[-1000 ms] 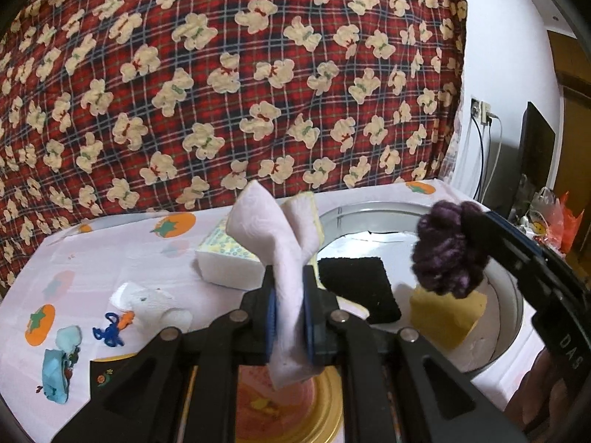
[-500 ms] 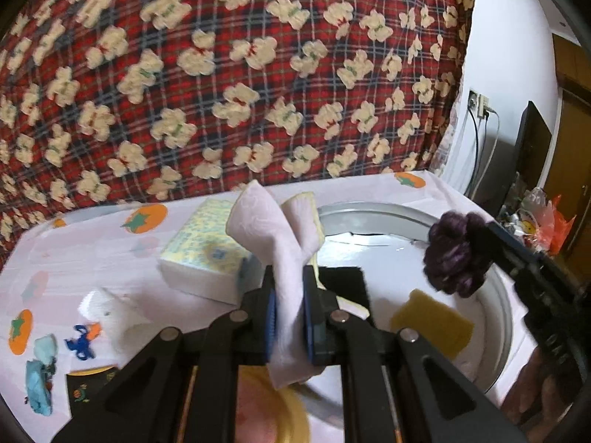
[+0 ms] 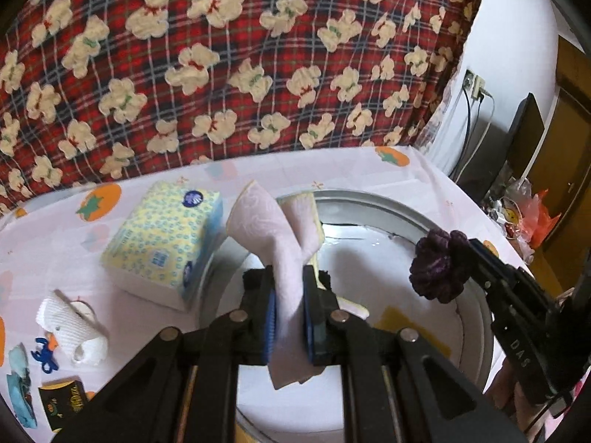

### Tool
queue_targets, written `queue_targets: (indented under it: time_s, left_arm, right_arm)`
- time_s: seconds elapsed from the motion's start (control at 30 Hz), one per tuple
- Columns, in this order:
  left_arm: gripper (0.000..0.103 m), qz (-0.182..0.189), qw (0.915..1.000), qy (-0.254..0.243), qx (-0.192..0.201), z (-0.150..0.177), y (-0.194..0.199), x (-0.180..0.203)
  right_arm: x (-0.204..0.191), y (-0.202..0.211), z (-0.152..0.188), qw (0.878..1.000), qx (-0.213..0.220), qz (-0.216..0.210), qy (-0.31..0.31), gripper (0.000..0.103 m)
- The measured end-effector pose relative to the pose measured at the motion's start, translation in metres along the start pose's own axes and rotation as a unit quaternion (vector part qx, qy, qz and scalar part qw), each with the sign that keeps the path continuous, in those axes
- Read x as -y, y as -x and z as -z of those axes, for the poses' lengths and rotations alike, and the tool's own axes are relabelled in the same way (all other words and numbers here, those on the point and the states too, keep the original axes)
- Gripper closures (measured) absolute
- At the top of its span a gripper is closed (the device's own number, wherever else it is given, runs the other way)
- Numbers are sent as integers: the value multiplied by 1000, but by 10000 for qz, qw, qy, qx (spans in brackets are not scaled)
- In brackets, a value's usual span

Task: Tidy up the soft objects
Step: 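Open both tools to drop the scrunchie and pink towel into the bin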

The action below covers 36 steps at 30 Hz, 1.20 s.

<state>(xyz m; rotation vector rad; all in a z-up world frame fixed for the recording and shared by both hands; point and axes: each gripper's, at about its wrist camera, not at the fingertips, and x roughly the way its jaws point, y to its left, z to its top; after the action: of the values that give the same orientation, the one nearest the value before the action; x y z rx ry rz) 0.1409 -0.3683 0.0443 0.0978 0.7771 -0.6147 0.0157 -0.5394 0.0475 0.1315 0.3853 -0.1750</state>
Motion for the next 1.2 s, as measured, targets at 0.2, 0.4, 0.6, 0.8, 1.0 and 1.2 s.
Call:
queue_targets:
  time_s: [0.2, 0.4, 0.6, 0.8, 1.0, 1.2]
  left_arm:
    - [92, 39, 9998, 9, -175, -5, -10, 7]
    - [92, 65, 9995, -131, -270, -6, -17, 20]
    - [87, 133, 9992, -95, -374, -8, -26, 22]
    - [42, 31, 9990, -156, -420, -6, -30, 24]
    - [32, -143, 9994, -255, -157, -1, -18, 27]
    - [28, -293, 9991, -132, 280, 12, 4, 19]
  right_arm:
    - [5, -4, 3, 9999, -99, 1, -43, 87]
    - [5, -5, 4, 9999, -102, 7, -37, 87]
    - [7, -6, 5, 9999, -101, 15, -48, 87]
    - [10, -4, 7, 9998, 31, -12, -206, 43]
    - [9, 8, 10, 9990, 319, 0, -307, 27]
    - [6, 17, 13, 9973, 625, -80, -381, 27]
